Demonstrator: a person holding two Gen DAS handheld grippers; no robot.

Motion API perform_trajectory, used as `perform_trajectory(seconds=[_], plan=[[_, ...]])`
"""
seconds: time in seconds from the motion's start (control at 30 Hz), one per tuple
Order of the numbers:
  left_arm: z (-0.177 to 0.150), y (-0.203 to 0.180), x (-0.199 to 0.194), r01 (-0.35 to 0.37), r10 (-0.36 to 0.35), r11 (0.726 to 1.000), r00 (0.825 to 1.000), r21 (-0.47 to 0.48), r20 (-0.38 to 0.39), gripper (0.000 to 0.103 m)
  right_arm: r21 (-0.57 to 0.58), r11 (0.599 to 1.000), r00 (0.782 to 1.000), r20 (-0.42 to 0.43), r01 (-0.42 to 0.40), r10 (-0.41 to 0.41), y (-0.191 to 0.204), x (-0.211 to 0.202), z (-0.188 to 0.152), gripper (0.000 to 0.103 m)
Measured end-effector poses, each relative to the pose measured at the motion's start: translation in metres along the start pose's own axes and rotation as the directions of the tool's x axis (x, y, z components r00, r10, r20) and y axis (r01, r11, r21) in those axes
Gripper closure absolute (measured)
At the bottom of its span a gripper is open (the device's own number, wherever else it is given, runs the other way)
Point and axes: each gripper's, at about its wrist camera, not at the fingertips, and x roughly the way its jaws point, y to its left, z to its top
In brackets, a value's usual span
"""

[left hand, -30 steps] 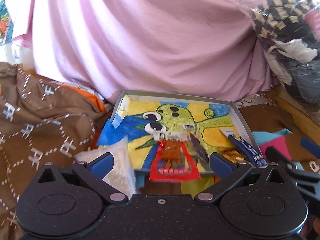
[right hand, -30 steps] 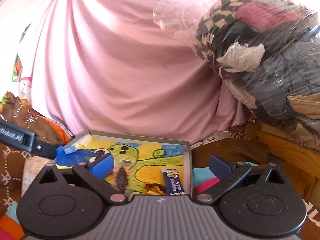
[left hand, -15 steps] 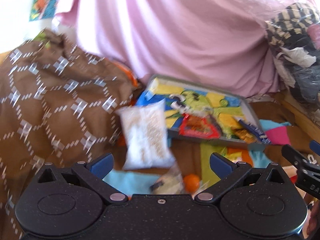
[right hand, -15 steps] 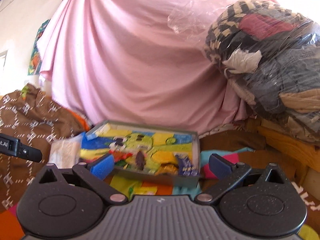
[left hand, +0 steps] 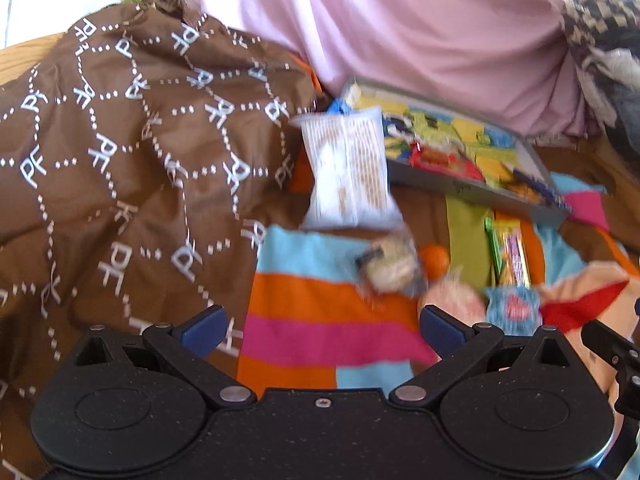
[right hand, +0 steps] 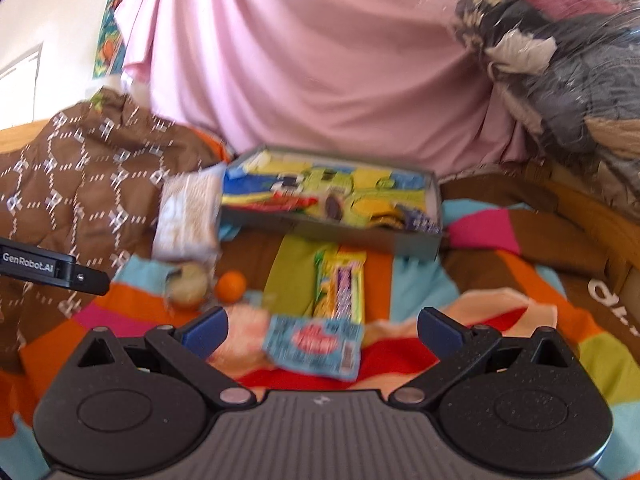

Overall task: Organize snacks
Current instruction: 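Withdraw both open grippers from the tray back toward the remaining snacks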

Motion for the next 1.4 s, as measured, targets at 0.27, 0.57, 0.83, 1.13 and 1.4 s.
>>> perform_trajectory(seconds=[0.27,0.57,0.83,1.13,1.4], plan=[[-0.017,-0.003,0.01,-0.003,0.009,0.998,0.994,0.055,-0.106,0.001,-0.032,0.999,0.99,-0.141,-0.018,0.013,0.01,0.016,-0.017,0.0],[-0.023,-0.004,0.02,-0.007,0.018,0.998,0.985,0.066,-0.169,0.001,0.001,0.999,0.971,-0.236,-0.044,0.042,0.01,0.036,-0.026,0.0],[-0.021,-0.014,0.033,0.006,0.018,0.993,0.979,0.115,-0.201,0.001,0.006,0.999,0.961,-0.272,-0.048,0.048,0.008,0.045,-0.026,0.0],[0.003,-0.03,0.036,0.077,-0.012,0.938,0.981,0.337,-0.192,0.001,-0.17,0.985,0.977,-0.211,-0.044,0.008,0.003,0.069,-0.017,0.0],[0.011,-0.055,0.049,0.2,-0.12,0.861,0.973,0.467,-0.195,0.001,-0.2,0.975,0.975,-0.217,-0.093,0.049,-0.011,0.092,-0.016,0.0]])
